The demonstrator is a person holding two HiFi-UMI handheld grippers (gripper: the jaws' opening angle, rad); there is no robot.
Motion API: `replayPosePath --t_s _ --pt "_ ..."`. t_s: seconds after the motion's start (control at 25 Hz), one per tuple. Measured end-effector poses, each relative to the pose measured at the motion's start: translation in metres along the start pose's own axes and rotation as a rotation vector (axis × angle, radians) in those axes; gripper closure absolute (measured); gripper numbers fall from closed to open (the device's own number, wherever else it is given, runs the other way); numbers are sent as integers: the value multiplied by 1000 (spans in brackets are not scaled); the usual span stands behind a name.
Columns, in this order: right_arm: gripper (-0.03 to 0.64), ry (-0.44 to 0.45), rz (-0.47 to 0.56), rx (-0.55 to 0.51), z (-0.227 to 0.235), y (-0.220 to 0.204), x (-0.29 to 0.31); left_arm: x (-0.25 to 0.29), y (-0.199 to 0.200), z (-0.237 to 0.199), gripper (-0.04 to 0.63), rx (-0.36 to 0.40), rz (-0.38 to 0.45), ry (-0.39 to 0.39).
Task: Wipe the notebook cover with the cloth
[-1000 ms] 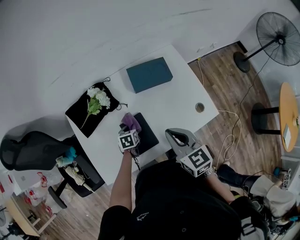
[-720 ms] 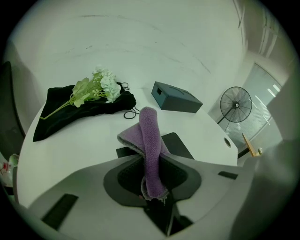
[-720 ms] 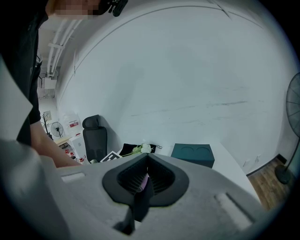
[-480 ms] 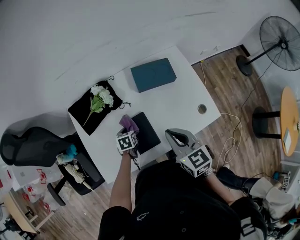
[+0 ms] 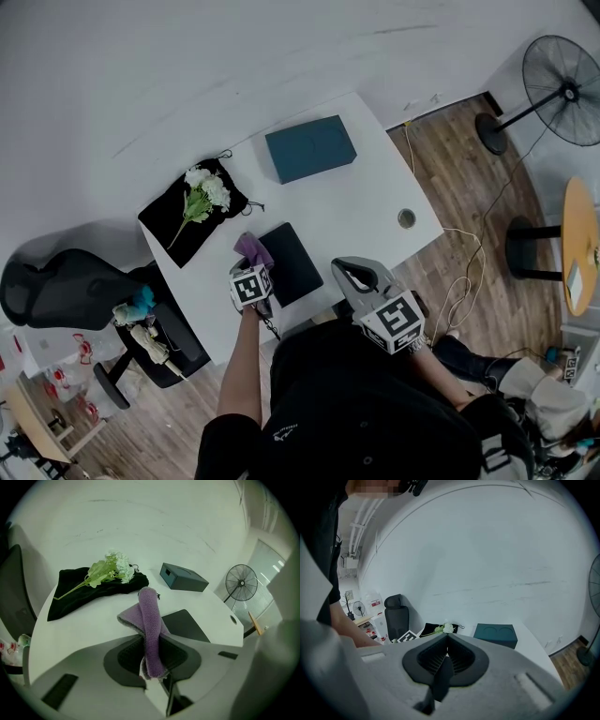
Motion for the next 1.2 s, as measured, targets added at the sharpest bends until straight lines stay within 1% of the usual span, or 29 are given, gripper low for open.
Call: replayPosePath --t_s 0.4,0.6,0.72,0.92,1.04,1.2 --pt "612 20 -4 -25 -3 2 3 -4 -3 -10 509 4 -12 17" --pt "612 22 -4 -26 -5 2 2 -10 -9 -18 509 9 -33 45" --pt "612 25 -6 -26 -4 2 2 -17 -7 -18 509 2 -18 33" --pt "612 26 -5 -19 -5 1 2 -34 0 -21 509 15 11 52" --pt "612 25 -5 -12 -4 -1 2 -42 7 -11 511 18 45 20" --pt "612 31 -4 -14 -5 -2 3 -45 16 18 509 46 76 -56"
Point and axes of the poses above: the fingertips, and each gripper's own axes: x forward along the fingers, z to its right, y out of its top, the point moved 3 cm from there along -x, backward along the fingers, and after that the axes turned 6 degrees about z, right-handed, at the moved point
